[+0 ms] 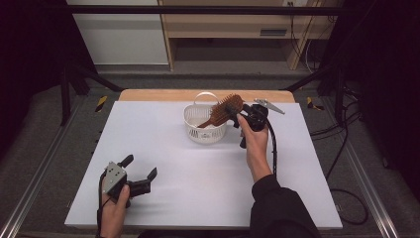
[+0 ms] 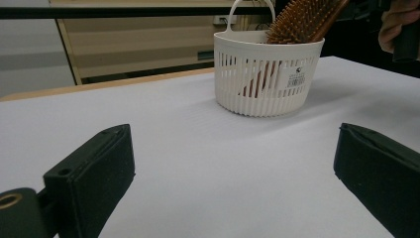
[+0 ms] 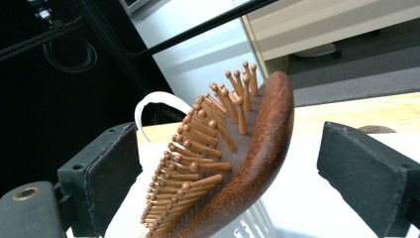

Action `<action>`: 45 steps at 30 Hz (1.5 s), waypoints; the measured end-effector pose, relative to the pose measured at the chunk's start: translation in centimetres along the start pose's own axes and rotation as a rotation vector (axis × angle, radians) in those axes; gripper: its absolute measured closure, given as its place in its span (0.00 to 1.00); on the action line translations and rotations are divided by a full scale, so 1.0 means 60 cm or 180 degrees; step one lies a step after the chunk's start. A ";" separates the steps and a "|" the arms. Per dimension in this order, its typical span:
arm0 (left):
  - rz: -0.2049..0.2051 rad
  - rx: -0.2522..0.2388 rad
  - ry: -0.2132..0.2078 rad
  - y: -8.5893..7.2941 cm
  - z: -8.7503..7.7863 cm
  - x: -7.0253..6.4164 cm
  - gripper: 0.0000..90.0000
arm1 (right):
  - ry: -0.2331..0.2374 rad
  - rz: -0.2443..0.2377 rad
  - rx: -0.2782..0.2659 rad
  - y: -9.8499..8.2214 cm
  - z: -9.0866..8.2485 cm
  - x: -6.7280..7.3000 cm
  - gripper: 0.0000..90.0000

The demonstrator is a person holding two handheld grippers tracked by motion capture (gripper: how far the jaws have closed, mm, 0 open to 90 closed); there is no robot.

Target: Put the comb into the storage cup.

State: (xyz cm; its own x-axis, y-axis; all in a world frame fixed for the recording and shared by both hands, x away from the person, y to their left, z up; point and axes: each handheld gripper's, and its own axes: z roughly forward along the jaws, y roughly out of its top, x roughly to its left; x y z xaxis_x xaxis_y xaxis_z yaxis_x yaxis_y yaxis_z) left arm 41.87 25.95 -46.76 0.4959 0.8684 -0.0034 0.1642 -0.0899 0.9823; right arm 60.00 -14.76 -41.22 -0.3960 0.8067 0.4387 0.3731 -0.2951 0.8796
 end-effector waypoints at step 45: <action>0.0022 0.0019 0.0029 -0.001 0.000 0.000 0.02 | -0.0031 -0.0184 -0.0155 0.037 -0.067 -0.021 0.11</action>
State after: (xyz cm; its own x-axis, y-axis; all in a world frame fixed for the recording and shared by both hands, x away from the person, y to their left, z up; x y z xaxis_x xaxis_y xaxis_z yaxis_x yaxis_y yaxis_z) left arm 41.86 25.97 -46.80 0.4892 0.8721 0.0051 0.1660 -0.0989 0.9812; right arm 57.95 -18.52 -39.08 -0.4074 0.8281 0.3851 0.3086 -0.2721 0.9115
